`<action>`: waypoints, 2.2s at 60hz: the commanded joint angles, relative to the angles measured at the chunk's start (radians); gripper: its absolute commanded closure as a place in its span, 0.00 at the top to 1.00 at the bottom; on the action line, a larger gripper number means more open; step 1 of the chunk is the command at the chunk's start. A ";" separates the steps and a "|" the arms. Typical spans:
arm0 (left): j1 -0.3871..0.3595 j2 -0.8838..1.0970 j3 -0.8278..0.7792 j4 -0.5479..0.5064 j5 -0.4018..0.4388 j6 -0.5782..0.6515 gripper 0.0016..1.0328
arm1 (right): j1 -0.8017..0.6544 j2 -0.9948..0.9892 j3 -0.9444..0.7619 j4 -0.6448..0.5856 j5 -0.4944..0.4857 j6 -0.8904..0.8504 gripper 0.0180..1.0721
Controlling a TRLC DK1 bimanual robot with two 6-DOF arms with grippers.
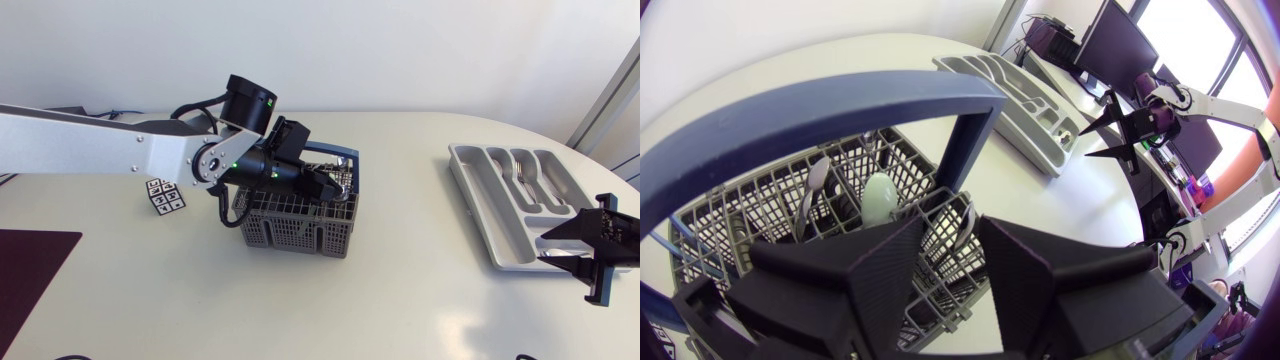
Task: Transfer all utensils from the basket to the drawer tray.
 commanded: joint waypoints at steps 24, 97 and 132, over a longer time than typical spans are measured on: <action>-0.026 0.048 0.034 0.005 0.020 -0.006 0.14 | 0.010 -0.025 -0.056 0.015 -0.005 0.007 0.51; -0.087 -0.333 -0.197 0.289 -0.001 0.008 0.03 | 0.362 -0.230 -0.067 -0.041 -0.031 0.398 0.51; -0.136 -0.346 -0.197 0.185 0.204 -0.007 0.03 | 0.820 -0.195 0.126 -0.030 -0.260 0.955 0.51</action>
